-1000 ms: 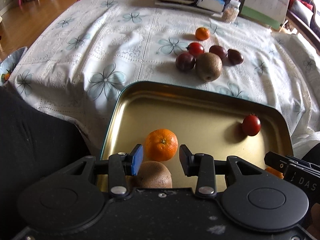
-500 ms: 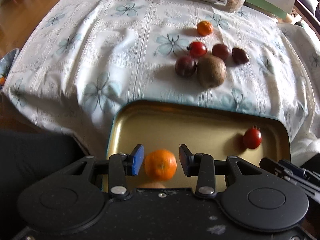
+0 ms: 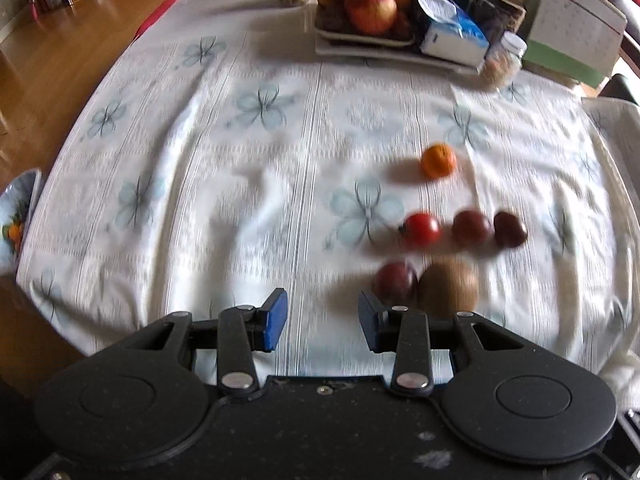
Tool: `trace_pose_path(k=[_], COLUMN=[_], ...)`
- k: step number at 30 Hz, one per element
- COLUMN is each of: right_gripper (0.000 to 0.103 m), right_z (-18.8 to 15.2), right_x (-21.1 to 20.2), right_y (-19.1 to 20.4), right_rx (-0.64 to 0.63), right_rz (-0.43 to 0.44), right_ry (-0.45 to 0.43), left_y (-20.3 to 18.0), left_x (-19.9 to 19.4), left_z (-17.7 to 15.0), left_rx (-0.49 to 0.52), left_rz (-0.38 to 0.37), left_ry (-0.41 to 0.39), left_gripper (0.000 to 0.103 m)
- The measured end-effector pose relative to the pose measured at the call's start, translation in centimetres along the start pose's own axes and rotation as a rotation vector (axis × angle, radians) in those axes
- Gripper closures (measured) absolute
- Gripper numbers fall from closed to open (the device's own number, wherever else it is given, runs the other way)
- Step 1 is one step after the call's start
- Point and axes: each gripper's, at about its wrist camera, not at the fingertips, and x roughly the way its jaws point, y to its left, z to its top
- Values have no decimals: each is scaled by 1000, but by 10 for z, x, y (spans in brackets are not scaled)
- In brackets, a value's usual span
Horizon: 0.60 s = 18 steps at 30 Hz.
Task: Organize fruits
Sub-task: 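Lift both open tools out of the tray toward the remaining fruit, then grasp a dark red plum with the left tool while the right tool grasps the kiwi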
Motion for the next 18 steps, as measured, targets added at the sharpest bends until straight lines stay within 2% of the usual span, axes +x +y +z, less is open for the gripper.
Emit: trace_pose_path(k=[5, 10, 15, 18], right_gripper=[49, 49, 49, 49], right_z=[14, 25, 32, 34], right_x=[15, 33, 55, 65], right_y=[9, 19, 32, 39], right_rx=[-2, -12, -33, -57], right_rz=[0, -6, -11, -22], right_ry=[8, 25, 48, 52], left_y=[-2, 0, 6, 9], left_x=[24, 51, 57, 56], left_z=[19, 16, 18, 21], left_rx=[0, 0, -16, -33], left_rz=[-11, -24, -16, -46], left_ry=[26, 91, 98, 106], left_gripper=[64, 64, 64, 64])
